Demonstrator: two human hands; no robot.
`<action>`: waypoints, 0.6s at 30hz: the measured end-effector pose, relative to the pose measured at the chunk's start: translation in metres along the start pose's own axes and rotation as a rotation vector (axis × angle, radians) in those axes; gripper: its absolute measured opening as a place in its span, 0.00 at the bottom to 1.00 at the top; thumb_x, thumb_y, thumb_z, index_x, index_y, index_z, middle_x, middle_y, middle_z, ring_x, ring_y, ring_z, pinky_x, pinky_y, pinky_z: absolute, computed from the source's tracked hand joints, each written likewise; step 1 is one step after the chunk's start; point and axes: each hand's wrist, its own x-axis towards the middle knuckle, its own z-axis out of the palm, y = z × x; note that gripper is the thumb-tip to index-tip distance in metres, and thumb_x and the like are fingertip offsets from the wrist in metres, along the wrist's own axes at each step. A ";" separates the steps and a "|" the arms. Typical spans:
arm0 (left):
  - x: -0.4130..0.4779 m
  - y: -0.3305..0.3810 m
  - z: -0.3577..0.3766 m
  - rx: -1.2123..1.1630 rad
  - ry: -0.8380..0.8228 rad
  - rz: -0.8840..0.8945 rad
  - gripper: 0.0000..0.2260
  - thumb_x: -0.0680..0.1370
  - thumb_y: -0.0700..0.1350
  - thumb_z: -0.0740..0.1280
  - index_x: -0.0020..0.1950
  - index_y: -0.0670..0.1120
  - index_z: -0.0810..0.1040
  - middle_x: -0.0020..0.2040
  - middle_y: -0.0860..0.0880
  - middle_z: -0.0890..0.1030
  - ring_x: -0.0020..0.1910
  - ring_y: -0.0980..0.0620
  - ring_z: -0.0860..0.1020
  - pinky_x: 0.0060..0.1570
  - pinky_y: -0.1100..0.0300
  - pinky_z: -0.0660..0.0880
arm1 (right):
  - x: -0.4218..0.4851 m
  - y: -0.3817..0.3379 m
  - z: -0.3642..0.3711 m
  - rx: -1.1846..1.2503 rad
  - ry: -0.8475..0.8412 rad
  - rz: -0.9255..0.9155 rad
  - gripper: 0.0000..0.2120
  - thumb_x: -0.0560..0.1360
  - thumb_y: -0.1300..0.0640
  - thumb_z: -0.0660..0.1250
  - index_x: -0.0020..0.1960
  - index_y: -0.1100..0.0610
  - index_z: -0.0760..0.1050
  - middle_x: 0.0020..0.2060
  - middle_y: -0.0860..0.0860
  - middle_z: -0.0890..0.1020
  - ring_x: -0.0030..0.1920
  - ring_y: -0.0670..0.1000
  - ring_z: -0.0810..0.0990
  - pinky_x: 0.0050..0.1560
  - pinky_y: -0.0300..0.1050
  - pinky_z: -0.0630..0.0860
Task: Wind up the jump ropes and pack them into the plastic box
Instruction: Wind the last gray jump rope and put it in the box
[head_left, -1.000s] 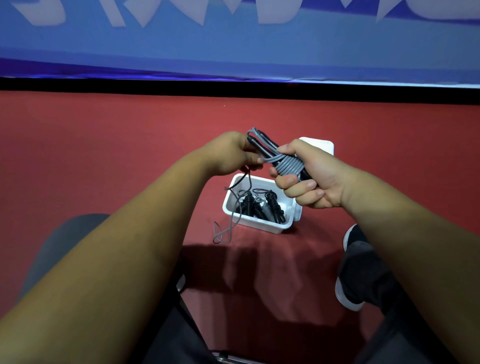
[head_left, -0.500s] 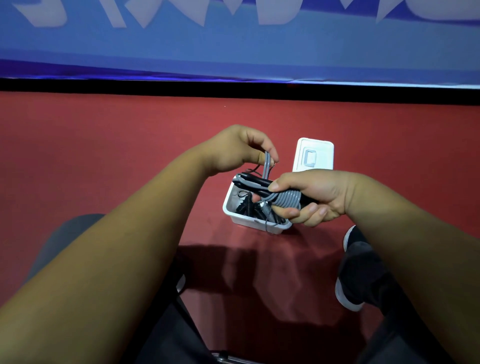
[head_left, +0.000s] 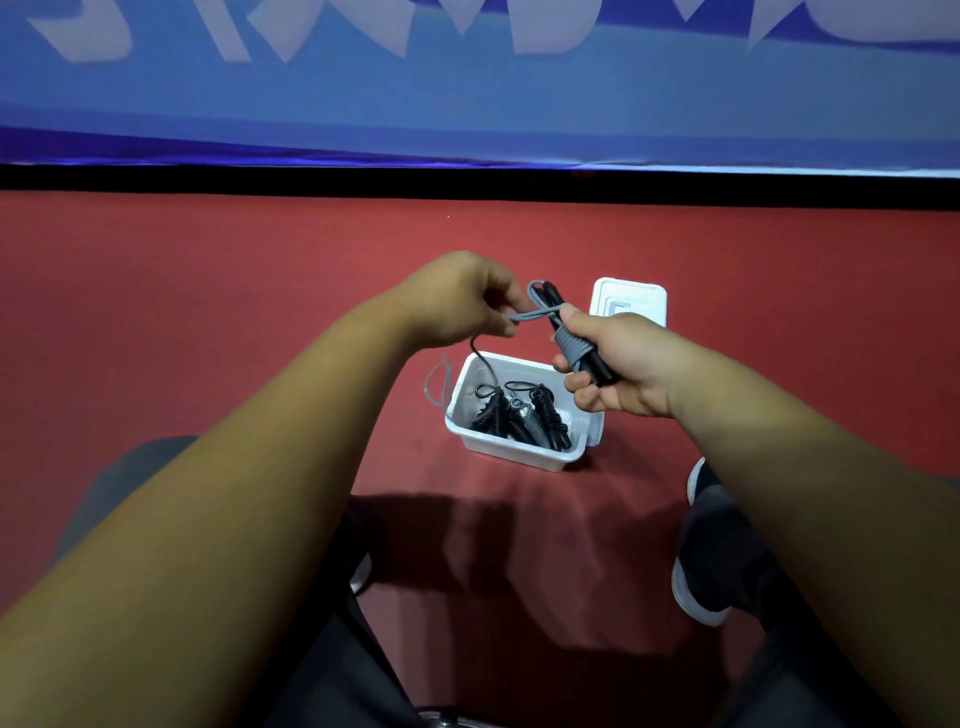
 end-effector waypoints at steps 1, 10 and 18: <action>0.001 -0.002 0.002 -0.010 -0.011 -0.027 0.10 0.73 0.40 0.80 0.51 0.50 0.86 0.39 0.55 0.85 0.34 0.61 0.80 0.41 0.60 0.79 | -0.001 0.000 0.001 0.031 0.005 -0.011 0.17 0.84 0.41 0.67 0.57 0.56 0.72 0.36 0.54 0.77 0.28 0.48 0.66 0.28 0.39 0.66; 0.003 0.000 0.024 -0.227 -0.071 -0.090 0.14 0.72 0.39 0.81 0.46 0.45 0.77 0.36 0.49 0.78 0.30 0.58 0.78 0.33 0.65 0.76 | -0.003 0.000 0.009 0.154 0.025 -0.015 0.27 0.78 0.27 0.64 0.52 0.52 0.71 0.33 0.48 0.72 0.26 0.44 0.58 0.20 0.35 0.53; -0.003 0.001 0.021 -0.485 -0.215 -0.078 0.07 0.84 0.43 0.68 0.56 0.40 0.76 0.47 0.42 0.85 0.37 0.50 0.76 0.39 0.57 0.75 | -0.002 -0.003 0.003 0.131 0.072 -0.046 0.29 0.77 0.25 0.64 0.53 0.51 0.70 0.33 0.48 0.72 0.27 0.44 0.57 0.24 0.35 0.49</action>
